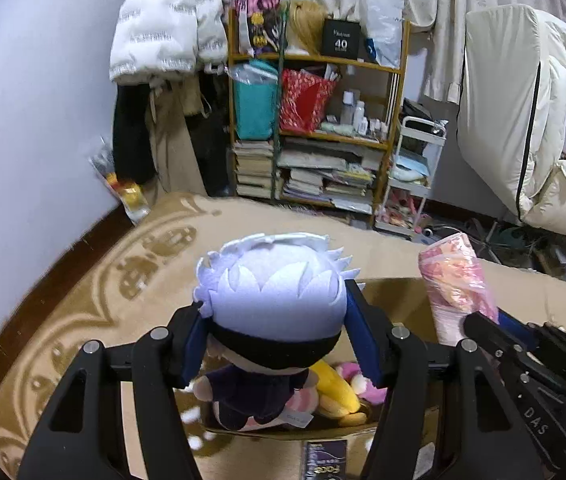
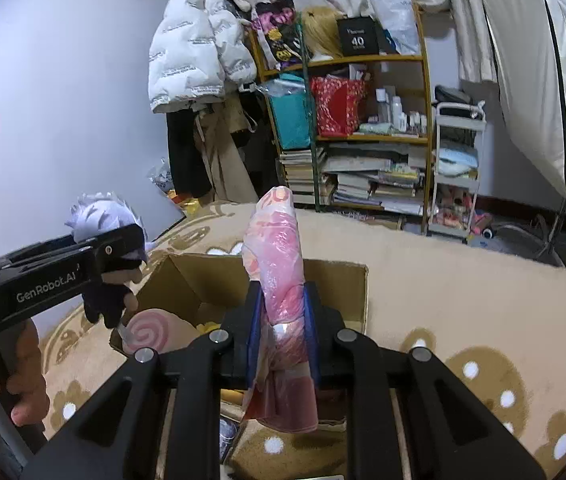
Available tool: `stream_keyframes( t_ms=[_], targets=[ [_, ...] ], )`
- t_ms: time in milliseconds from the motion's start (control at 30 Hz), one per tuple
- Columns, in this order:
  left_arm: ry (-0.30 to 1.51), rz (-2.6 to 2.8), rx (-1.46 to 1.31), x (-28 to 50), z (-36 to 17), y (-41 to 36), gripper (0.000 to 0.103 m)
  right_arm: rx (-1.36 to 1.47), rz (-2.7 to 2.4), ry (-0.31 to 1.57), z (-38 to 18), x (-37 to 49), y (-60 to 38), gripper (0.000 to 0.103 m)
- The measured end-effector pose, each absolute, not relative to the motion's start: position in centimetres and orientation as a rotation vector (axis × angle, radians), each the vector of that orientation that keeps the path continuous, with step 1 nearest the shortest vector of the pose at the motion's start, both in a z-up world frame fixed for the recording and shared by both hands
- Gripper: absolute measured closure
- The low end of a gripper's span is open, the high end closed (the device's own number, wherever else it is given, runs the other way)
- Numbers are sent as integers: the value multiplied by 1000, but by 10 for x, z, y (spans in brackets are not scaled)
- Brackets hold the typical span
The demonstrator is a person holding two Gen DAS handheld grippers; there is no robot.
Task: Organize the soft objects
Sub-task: 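Lift doll over box with left tool while right tool lifts towel roll over box, then open left tool dropping doll into box while right tool drops towel roll in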
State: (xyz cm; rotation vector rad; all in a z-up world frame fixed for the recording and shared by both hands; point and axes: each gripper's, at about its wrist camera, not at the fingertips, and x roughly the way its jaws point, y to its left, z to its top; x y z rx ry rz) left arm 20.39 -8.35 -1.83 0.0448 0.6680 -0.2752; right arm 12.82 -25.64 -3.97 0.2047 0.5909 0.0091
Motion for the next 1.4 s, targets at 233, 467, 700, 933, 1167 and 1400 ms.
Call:
stream_keyframes(
  t_ms=[233,467,700,933,1167,1400],
  targets=[
    [703,-277,26,213,-33,-89,43,223,5,616,-53,135,-260,82],
    [749,-285,16,221,-43,-92,42,228,-3,626,-60,136,-261,82],
    [793,-301,26,223,-55,-97,42,229,13,631,-62,140,-259,82],
    [802,-297,53,221,-62,-103,41,233,19,647,-68,142,-255,81],
    [852,-284,56,224,-73,-101,31,292,43,667,-79,144,-262,78],
    [870,-266,99,222,-79,-101,24,311,52,686,-85,144,-264,77]
  ],
)
